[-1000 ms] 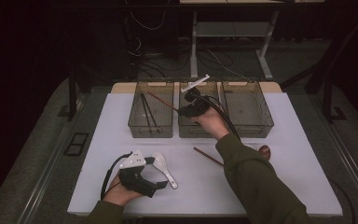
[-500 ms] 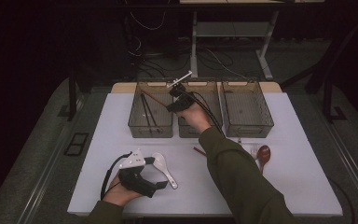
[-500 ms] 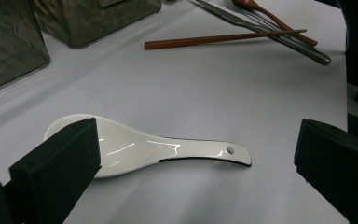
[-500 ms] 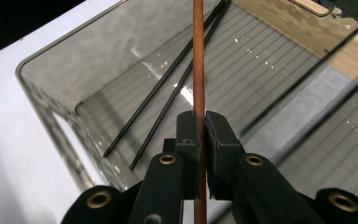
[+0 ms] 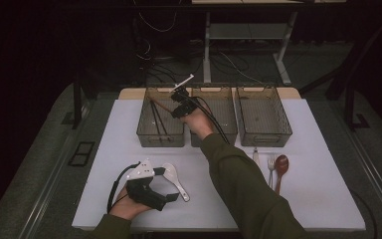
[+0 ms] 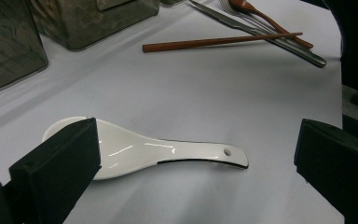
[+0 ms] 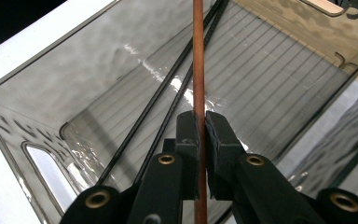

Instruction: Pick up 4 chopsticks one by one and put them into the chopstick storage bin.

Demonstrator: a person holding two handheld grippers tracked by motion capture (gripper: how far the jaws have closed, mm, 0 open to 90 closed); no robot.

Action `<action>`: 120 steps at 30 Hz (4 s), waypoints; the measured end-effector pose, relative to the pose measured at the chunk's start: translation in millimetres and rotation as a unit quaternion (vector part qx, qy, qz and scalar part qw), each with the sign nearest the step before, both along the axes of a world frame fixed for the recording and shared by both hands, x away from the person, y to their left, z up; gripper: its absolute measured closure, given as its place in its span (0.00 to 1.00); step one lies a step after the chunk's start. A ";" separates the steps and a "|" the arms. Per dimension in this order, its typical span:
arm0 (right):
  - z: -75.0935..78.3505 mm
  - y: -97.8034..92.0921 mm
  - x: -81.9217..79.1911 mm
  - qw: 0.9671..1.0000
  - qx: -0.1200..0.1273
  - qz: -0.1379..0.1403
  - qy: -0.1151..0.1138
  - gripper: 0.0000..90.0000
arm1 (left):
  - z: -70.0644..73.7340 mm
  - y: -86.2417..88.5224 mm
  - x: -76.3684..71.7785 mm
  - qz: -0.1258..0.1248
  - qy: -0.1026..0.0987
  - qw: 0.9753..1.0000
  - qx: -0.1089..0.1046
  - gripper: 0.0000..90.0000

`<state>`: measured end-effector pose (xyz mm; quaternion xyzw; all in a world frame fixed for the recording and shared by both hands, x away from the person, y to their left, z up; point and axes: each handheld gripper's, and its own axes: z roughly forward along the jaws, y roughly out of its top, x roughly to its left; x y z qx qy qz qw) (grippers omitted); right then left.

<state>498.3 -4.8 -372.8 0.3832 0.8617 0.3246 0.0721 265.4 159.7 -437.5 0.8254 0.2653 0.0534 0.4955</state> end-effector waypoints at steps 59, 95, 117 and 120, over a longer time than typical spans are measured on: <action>21.8 -131.2 -86.4 0.988 0.086 0.115 -0.048 0.42 | -1.8 -2.0 0.5 0.003 0.004 1.000 0.009 0.00; -31.1 -227.3 -178.8 0.990 0.082 0.105 -0.042 0.37 | -1.5 -4.1 0.4 0.011 0.000 1.000 0.011 0.00; -60.1 -239.9 -200.4 0.994 0.037 0.098 -0.013 0.69 | -1.1 -4.5 0.8 0.016 -0.001 1.000 0.013 0.00; -62.9 -240.3 -202.9 0.994 0.027 0.101 -0.012 0.72 | -0.7 -4.3 0.4 0.017 -0.001 1.000 0.013 0.00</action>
